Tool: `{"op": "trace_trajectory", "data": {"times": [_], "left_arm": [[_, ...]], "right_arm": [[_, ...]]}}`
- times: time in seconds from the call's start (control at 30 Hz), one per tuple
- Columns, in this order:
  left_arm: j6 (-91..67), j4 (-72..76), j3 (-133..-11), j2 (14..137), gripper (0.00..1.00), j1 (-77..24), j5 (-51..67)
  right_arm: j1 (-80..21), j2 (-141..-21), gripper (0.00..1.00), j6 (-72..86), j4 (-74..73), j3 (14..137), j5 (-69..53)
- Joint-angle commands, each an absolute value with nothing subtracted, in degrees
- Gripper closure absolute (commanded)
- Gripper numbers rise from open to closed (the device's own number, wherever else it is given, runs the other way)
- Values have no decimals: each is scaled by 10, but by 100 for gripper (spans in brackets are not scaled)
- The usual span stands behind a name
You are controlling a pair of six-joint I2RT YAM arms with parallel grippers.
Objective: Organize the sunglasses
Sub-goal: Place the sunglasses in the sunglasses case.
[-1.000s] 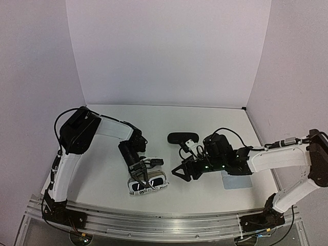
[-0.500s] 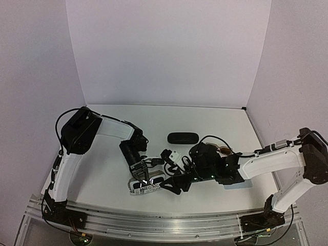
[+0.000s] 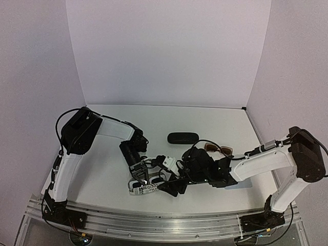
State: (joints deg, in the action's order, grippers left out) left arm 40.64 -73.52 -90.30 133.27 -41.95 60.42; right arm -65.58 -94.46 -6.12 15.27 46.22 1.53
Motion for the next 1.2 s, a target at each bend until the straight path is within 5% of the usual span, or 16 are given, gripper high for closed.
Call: {"op": "trace_trajectory", "data": {"times": [0.0,0.2,0.5,0.8,1.17], "left_arm": [[420,-746,-914,1317,75,-424,601],[418,-744,-911,1311,74,-424,597],[422,-751,-918,1313,74,-425,594],[427,-763,-929,1318,74,-425,593],[463,-805,-924,1317,74,-426,585]], "right_arm": [[-681,-948,30,-111,199,483,64],[-700,-954,53,-138,200,492,11],[-700,-1017,59,-152,201,499,50],[-740,-1030,81,-193,220,472,153],[-801,-1070,85,-212,224,458,228]]}}
